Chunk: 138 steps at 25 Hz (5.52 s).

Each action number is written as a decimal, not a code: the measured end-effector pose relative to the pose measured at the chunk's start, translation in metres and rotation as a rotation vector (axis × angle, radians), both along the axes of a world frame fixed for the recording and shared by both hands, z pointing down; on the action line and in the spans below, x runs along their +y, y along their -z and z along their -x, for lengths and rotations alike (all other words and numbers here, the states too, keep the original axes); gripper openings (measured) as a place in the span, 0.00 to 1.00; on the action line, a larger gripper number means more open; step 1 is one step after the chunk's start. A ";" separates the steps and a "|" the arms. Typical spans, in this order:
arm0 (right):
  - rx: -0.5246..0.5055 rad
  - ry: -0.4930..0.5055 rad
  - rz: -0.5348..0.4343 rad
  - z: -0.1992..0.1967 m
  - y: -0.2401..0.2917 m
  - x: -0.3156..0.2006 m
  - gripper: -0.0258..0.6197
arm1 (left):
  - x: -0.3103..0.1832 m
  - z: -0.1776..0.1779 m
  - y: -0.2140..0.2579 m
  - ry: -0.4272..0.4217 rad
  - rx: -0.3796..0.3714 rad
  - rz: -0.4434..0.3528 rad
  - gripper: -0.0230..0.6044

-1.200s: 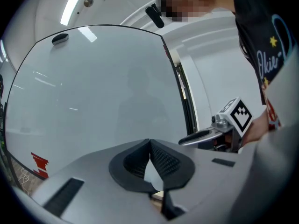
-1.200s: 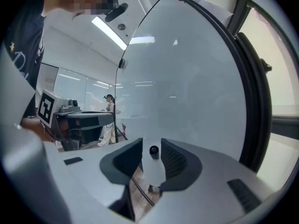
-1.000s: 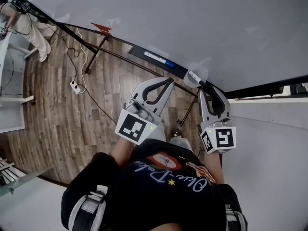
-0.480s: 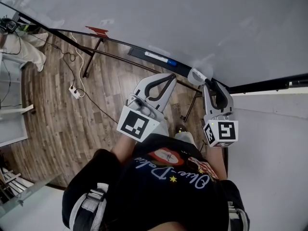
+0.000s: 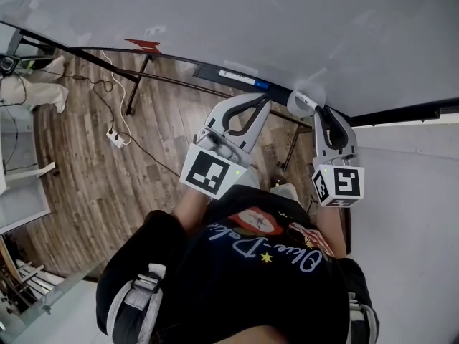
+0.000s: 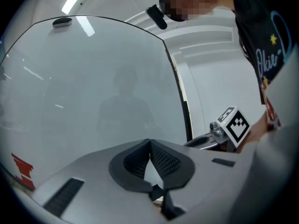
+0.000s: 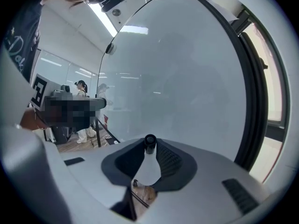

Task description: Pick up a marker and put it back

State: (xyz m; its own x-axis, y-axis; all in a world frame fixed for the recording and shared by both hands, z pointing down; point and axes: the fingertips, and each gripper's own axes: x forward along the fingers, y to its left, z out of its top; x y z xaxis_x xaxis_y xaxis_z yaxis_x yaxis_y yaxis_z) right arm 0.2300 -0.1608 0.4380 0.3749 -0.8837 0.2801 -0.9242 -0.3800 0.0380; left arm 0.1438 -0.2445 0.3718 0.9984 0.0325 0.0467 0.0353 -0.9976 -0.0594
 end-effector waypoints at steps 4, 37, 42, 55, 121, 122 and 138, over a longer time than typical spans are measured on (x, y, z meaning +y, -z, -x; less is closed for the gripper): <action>0.043 -0.002 -0.003 0.002 0.007 0.001 0.15 | 0.000 0.001 0.002 -0.009 0.017 -0.003 0.04; 0.135 -0.004 -0.105 0.013 0.078 0.007 0.15 | 0.004 0.007 0.012 -0.053 0.044 0.001 0.04; 0.120 -0.009 -0.137 0.014 0.089 0.011 0.15 | 0.004 0.007 0.019 -0.050 0.062 -0.008 0.04; 0.110 -0.007 -0.179 0.014 0.105 0.018 0.15 | 0.000 0.007 0.024 -0.024 0.062 -0.007 0.04; 0.087 0.012 -0.080 0.001 0.050 -0.023 0.15 | -0.021 0.027 0.014 0.027 0.017 -0.008 0.04; 0.086 0.014 -0.077 0.001 0.048 -0.025 0.15 | -0.021 0.027 0.015 0.028 0.018 -0.006 0.04; 0.051 0.016 -0.054 -0.002 0.020 -0.030 0.15 | -0.019 0.028 0.014 0.020 0.003 -0.026 0.04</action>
State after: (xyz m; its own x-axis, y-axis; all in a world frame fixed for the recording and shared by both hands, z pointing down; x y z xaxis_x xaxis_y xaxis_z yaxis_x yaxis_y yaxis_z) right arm 0.2319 -0.1912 0.4178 0.3732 -0.9031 0.2125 -0.9275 -0.3681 0.0647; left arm 0.1160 -0.2637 0.3579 0.9990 0.0114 0.0439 0.0151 -0.9963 -0.0852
